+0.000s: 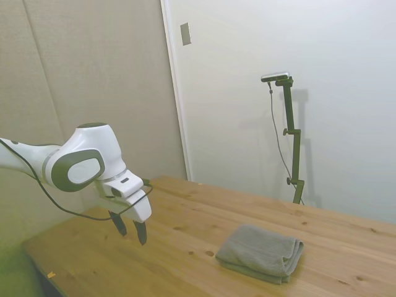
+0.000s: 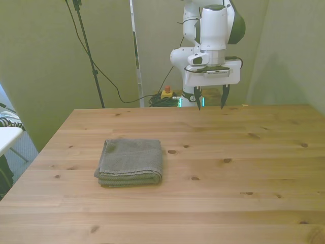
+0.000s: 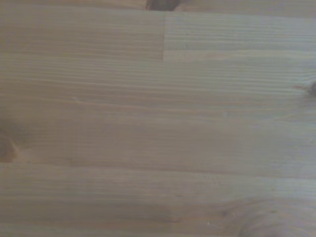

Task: Unfold the towel

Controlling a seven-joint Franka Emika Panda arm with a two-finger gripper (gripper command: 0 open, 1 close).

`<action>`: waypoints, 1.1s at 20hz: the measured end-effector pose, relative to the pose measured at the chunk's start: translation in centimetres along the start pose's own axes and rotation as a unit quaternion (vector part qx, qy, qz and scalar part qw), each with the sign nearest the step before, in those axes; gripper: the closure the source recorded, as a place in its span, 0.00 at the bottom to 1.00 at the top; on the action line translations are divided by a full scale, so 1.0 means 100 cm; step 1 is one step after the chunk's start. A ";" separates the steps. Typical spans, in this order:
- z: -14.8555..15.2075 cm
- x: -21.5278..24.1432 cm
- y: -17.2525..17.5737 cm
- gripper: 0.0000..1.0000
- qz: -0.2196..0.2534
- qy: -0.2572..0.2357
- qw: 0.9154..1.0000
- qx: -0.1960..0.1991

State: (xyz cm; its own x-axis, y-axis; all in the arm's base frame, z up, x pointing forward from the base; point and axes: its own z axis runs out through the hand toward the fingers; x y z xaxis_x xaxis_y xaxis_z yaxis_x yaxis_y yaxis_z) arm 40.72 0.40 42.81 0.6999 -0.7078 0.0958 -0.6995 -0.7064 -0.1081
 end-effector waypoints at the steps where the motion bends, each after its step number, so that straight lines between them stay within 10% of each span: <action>1: 0.000 0.000 0.000 0.00 0.001 -0.001 1.000 0.001; 22: 0.022 0.294 0.161 0.00 0.133 -0.030 0.990 0.023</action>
State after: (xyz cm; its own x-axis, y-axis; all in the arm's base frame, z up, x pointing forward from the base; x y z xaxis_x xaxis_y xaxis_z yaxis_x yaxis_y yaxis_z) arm 50.39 -31.78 41.68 0.4997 -0.8662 0.0001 -0.8541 -0.4927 -0.1665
